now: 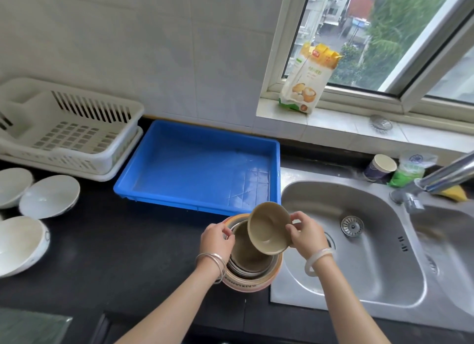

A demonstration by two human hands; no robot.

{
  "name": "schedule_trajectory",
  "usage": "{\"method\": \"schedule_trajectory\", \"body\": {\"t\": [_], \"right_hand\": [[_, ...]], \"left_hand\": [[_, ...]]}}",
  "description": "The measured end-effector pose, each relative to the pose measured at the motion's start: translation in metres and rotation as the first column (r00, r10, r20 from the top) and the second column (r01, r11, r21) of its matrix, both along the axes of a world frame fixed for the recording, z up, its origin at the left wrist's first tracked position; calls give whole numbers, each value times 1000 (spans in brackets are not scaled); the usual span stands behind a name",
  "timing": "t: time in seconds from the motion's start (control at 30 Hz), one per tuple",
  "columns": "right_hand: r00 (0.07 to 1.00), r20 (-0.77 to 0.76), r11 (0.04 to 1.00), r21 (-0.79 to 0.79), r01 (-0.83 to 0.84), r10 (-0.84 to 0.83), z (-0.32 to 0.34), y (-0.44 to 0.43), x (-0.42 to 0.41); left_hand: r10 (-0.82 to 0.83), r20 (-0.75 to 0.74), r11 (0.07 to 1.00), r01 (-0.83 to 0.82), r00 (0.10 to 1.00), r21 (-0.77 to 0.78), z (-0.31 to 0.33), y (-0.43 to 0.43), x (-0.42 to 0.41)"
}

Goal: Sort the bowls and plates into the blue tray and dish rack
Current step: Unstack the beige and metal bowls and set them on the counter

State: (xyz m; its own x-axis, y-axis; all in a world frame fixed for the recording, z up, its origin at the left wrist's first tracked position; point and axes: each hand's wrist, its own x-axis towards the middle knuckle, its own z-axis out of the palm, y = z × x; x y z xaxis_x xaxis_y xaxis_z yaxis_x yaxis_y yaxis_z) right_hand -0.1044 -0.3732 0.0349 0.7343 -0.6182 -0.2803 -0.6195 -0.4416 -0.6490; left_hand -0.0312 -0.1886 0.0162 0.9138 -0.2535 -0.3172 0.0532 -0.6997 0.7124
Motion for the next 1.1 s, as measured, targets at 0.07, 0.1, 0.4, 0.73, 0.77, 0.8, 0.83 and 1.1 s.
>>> {"method": "schedule_trajectory", "body": {"t": [0.07, 0.1, 0.4, 0.73, 0.77, 0.8, 0.83, 1.1], "right_hand": [[1000, 26, 1000, 21, 17, -17, 4, 0, 0], [999, 35, 999, 27, 20, -21, 7, 0, 1], [988, 153, 993, 120, -5, -14, 33, 18, 25], [970, 222, 962, 229, -146, 95, 31, 80, 88], [972, 207, 955, 247, -165, 114, 26, 89, 97], [973, 187, 947, 264, -184, 137, 21, 100, 105], [973, 166, 938, 279, -204, 162, 15, 111, 114], [945, 40, 880, 353, -317, 324, -29, 211, 182]], "left_hand": [[23, -10, 999, -23, 1000, -23, 1, 0, 2], [32, -17, 999, -33, 999, -34, 2, 0, 3], [141, -98, 977, -155, 985, -147, 16, 31, 29], [460, -177, 853, -488, 870, -186, 10, 133, 58], [502, -184, 826, -532, 845, -188, 7, 146, 59], [544, -192, 795, -575, 817, -193, 4, 160, 59], [586, -201, 761, -618, 785, -197, 1, 173, 59], [795, -294, 499, -848, 530, -179, -28, 268, 56]]}}
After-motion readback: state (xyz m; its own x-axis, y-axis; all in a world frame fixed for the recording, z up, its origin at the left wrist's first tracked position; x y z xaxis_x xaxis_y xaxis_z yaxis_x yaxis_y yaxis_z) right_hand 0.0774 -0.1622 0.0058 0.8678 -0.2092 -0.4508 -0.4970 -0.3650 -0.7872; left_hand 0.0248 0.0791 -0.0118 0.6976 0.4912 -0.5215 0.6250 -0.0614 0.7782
